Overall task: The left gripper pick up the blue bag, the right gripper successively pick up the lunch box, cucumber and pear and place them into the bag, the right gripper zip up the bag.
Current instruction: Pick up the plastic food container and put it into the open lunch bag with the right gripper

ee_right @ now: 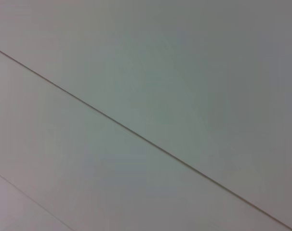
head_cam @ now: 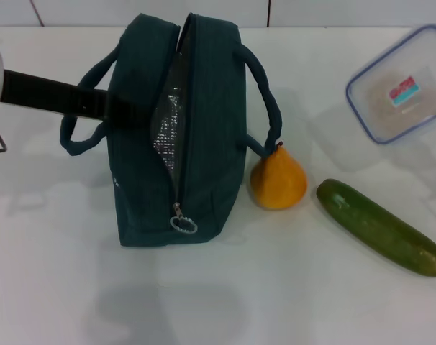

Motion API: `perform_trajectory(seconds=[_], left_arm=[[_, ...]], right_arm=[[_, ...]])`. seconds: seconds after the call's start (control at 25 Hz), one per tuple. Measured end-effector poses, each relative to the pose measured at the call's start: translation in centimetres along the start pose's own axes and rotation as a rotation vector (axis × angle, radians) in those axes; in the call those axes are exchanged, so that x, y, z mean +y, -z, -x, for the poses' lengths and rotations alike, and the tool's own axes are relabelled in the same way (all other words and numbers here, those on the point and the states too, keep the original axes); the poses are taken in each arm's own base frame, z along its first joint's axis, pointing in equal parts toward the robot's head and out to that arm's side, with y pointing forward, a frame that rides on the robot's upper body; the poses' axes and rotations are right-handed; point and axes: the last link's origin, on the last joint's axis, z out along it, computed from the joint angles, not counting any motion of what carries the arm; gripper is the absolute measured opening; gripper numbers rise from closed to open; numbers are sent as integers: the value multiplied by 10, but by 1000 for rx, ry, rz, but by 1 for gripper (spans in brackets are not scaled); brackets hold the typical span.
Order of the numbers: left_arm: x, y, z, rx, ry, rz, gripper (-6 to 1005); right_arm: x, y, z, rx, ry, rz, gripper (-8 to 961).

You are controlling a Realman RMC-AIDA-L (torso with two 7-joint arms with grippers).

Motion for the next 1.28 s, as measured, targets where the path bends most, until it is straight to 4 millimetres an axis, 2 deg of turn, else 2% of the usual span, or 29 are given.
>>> perform_trajectory(seconds=[0.8, 1.08, 1.28], left_arm=[[4, 2, 8, -46, 2, 23, 36], [5, 2, 10, -66, 2, 34, 36], [5, 2, 11, -67, -4, 32, 36]], right_arm=[[0, 2, 11, -76, -60, -1, 95], [2, -11, 11, -75, -76, 31, 95], [6, -31, 12, -51, -83, 70, 95]])
